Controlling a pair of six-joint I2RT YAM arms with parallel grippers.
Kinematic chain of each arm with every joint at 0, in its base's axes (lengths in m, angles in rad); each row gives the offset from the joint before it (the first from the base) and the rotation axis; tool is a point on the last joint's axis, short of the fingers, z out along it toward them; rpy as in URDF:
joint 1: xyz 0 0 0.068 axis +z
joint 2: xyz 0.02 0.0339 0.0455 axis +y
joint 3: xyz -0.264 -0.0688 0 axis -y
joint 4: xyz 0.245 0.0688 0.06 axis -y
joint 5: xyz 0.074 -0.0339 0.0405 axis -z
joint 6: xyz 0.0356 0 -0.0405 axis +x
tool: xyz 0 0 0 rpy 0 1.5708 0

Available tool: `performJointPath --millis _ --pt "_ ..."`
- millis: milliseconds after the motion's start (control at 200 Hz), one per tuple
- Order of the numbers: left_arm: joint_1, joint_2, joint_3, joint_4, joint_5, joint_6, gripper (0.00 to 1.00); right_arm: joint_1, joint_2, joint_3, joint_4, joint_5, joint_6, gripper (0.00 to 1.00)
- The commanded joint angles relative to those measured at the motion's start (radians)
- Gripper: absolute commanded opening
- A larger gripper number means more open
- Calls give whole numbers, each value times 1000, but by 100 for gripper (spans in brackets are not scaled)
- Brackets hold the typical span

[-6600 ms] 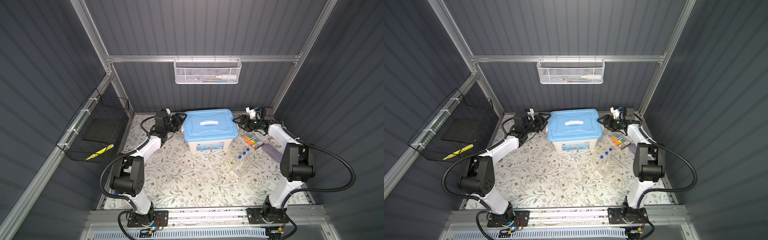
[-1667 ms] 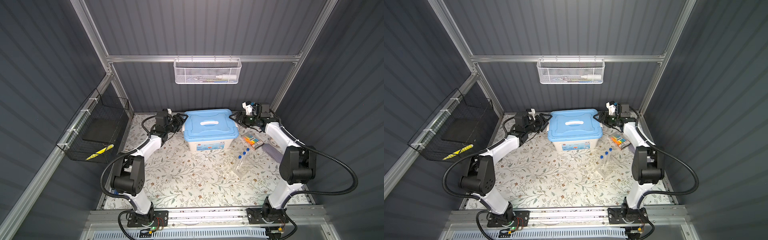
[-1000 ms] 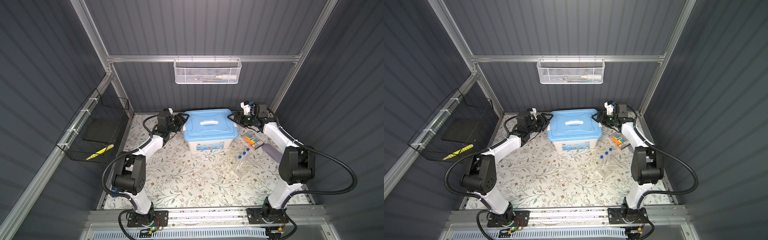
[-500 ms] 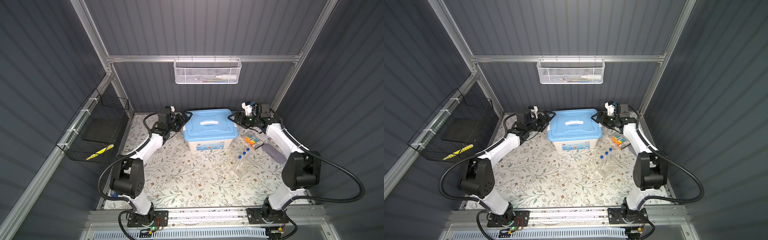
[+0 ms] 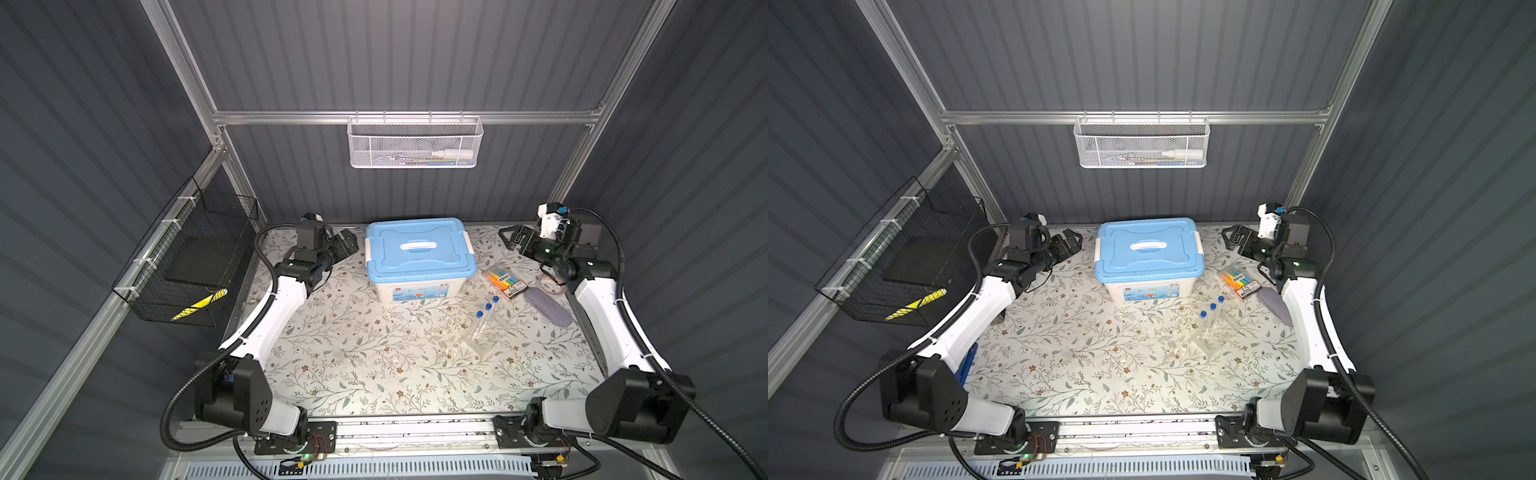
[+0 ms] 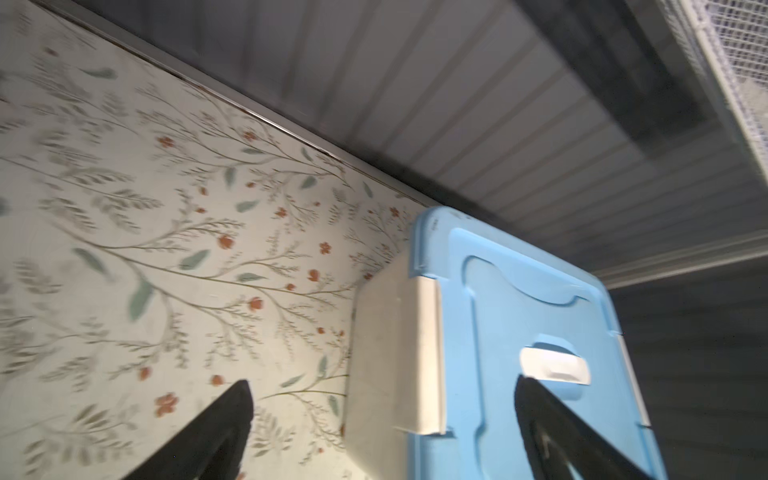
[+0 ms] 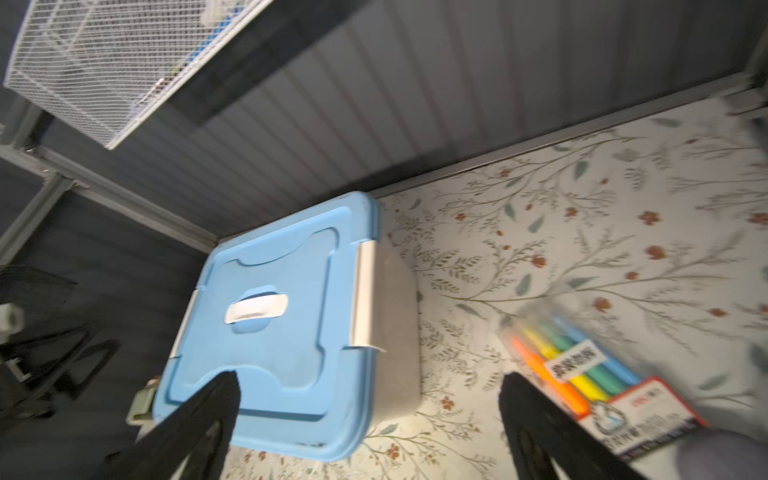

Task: Organize the chemistry lab equipment

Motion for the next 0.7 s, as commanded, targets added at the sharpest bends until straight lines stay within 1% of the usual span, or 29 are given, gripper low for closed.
performJointPath --millis 0,40,145,250,320,420,505,610,690 --pt "3 -51 -100 -52 -222 152 100 -18 -69 -83 40 159 -97 99" --pt "3 -72 -138 -40 -276 175 100 -22 -100 -131 69 221 -112 99" --pt "6 -106 -231 5 -386 246 100 -36 -184 -279 190 325 -145 99" --pt "10 -106 -299 54 -459 312 100 -46 -263 -395 295 402 -171 99" --pt "14 -97 -330 87 -488 342 100 -52 -297 -466 352 440 -177 99" --pt "18 -86 -401 192 -505 393 100 -53 -329 -567 449 445 -187 99" --pt "26 -81 -499 339 -508 439 100 -53 -335 -662 550 436 -193 99" --pt "33 -87 -622 535 -478 477 100 -52 -330 -776 695 389 -196 99" --pt "36 -86 -693 668 -457 489 100 -53 -307 -858 852 354 -180 99"
